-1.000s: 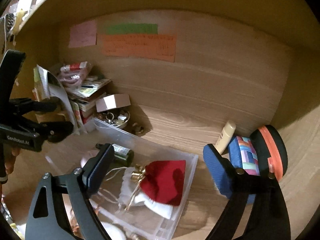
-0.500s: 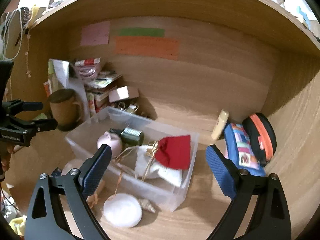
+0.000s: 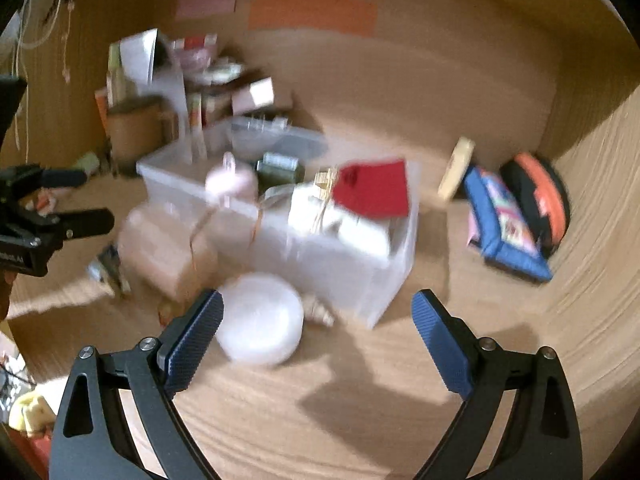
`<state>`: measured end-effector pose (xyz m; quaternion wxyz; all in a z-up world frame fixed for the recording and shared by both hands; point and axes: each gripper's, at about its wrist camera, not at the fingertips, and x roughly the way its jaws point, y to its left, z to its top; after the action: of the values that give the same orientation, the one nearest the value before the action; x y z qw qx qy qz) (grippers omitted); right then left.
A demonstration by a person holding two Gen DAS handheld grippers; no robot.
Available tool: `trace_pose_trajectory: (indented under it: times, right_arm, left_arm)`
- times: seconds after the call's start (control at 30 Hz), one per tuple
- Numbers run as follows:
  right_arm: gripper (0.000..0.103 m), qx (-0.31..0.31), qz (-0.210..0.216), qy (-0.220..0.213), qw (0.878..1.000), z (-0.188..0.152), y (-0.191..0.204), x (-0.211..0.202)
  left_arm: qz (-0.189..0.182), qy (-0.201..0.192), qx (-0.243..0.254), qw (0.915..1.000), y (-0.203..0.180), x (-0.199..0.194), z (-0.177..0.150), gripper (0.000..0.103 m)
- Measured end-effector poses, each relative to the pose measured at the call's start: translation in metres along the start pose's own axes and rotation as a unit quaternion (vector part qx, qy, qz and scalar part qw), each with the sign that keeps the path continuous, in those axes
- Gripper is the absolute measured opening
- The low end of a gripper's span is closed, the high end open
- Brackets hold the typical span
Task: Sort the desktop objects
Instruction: 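Grasp the white cylindrical cup with the left gripper while the right gripper approaches the white lid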
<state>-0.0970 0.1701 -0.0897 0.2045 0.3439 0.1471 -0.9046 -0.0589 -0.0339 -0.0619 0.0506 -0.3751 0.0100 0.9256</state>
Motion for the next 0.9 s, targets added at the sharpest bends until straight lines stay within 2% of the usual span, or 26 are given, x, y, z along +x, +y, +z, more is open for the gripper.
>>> trace_pose_trajectory:
  times: [0.17, 0.53, 0.77, 0.9]
  right_arm:
    - [0.094, -0.003, 0.023, 0.031, 0.999, -0.012, -0.001, 0.015]
    - [0.094, -0.033, 0.058, 0.054, 0.996, -0.011, 0.007, 0.03]
    - [0.094, -0.033, 0.064, 0.064, 0.995, -0.011, 0.008, 0.038]
    - [0.094, -0.026, 0.07, 0.064, 0.995, -0.009, 0.006, 0.041]
  left_arm:
    - [-0.011, 0.02, 0.014, 0.9996, -0.019, 0.016, -0.004, 0.101]
    - [-0.032, 0.063, 0.016, 0.9974, -0.04, 0.045, -0.004, 0.101]
    - [-0.033, 0.074, 0.013, 0.9966, -0.046, 0.058, -0.001, 0.101]
    - [-0.02, 0.076, 0.01, 0.9969, -0.047, 0.062, -0.001, 0.101]
